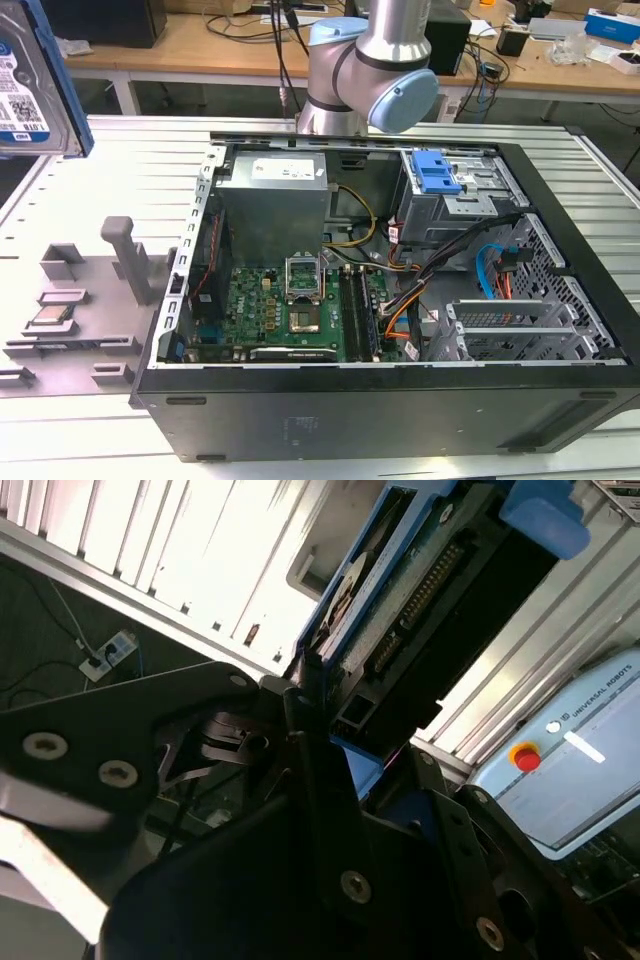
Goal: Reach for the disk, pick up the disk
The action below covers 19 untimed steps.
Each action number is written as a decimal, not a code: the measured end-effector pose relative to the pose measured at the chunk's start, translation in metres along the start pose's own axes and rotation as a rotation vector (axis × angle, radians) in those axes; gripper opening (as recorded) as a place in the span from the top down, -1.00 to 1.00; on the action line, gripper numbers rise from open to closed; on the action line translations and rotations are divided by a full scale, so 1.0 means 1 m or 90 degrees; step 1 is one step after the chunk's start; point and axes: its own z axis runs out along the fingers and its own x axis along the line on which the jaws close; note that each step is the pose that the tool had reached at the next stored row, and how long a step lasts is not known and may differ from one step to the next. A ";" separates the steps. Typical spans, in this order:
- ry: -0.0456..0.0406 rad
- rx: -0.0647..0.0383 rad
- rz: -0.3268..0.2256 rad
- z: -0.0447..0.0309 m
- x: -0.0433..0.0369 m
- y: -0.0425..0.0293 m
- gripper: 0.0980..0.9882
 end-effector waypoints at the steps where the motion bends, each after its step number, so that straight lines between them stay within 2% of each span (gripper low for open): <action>1: 0.0000 0.000 0.000 0.0000 0.0000 0.0000 0.39; 6: 0.0001 0.000 0.000 -0.0004 -0.0001 -0.0006 0.39; 8: 0.0000 0.000 0.000 -0.0003 0.0001 -0.0043 0.39; 11: 0.0000 0.000 0.000 -0.0006 0.0001 -0.0123 0.39; 16: 0.0001 0.000 0.000 -0.0014 0.0004 -0.0327 0.39; 19: 0.0001 0.000 0.000 -0.0016 0.0004 -0.0400 0.39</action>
